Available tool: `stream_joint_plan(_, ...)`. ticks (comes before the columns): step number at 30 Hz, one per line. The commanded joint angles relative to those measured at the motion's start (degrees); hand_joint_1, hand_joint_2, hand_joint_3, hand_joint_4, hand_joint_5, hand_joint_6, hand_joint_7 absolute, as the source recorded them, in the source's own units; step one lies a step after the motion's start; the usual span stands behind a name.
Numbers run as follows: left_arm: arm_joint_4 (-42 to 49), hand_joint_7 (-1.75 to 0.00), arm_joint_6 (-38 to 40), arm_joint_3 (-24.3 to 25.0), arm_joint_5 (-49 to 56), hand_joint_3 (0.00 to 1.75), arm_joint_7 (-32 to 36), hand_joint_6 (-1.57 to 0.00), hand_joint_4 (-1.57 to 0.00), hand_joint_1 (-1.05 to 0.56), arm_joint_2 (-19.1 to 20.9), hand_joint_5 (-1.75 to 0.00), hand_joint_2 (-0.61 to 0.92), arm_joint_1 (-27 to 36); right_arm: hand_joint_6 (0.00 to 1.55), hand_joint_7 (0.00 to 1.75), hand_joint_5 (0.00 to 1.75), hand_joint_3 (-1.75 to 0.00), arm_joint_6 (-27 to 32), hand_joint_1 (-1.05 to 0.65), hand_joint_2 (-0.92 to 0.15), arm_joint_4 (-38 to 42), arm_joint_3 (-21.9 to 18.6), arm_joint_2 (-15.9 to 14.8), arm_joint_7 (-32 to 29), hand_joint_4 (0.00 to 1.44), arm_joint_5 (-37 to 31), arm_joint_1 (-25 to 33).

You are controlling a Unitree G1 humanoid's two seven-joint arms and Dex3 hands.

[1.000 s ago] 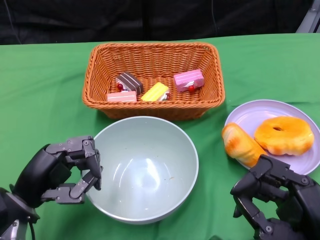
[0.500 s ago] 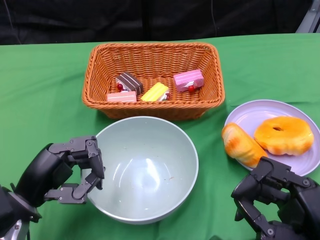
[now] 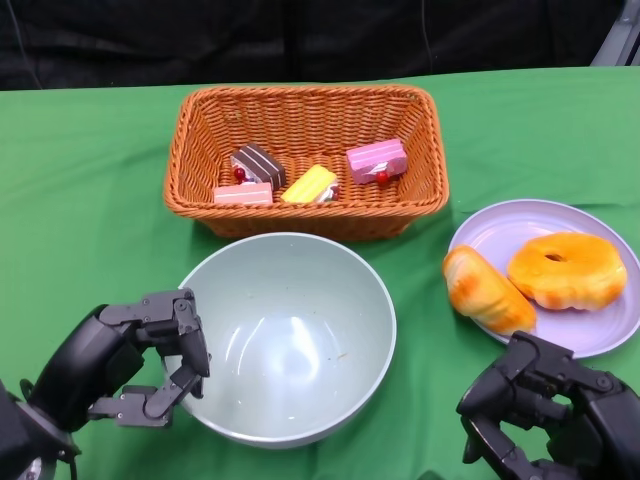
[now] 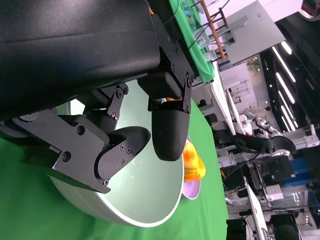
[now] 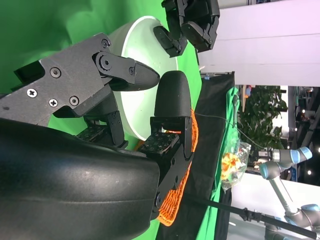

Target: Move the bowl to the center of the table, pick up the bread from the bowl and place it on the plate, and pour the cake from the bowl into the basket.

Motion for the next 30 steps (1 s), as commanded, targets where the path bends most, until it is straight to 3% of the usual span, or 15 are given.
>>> stream_joint_plan(1, 0.6, -1.44, -3.3, 0.5, 1.5, 1.08, 0.5, -0.72, -0.75, -0.1, 1.5, -1.64, 0.59, 0.9, 0.65, 1.32, 1.6, -0.74, -0.6, -0.24, -0.65, -1.0, 0.0, -0.8, 0.1, 0.7, 0.2, 0.9)
stream_joint_plan(13, 0.6, -1.46, -3.3, 2.0, 4.1, 1.14, 0.9, -0.72, -0.77, -0.05, 1.9, -1.64, 0.57, 2.2, 0.66, 1.31, 1.61, -0.7, -1.1, -0.25, -0.65, -0.5, 0.7, -0.6, 0.6, 0.7, 1.0, 1.9)
stream_joint_plan(30, 0.6, -1.48, -3.3, 2.5, 4.3, 1.18, 1.6, -0.72, -0.76, -0.07, 1.3, -1.67, 0.55, 3.0, 0.63, 1.37, 1.64, -0.83, -3.9, -0.21, -0.62, 2.6, 0.5, -0.5, 2.0, 0.69, 2.5, 2.6)
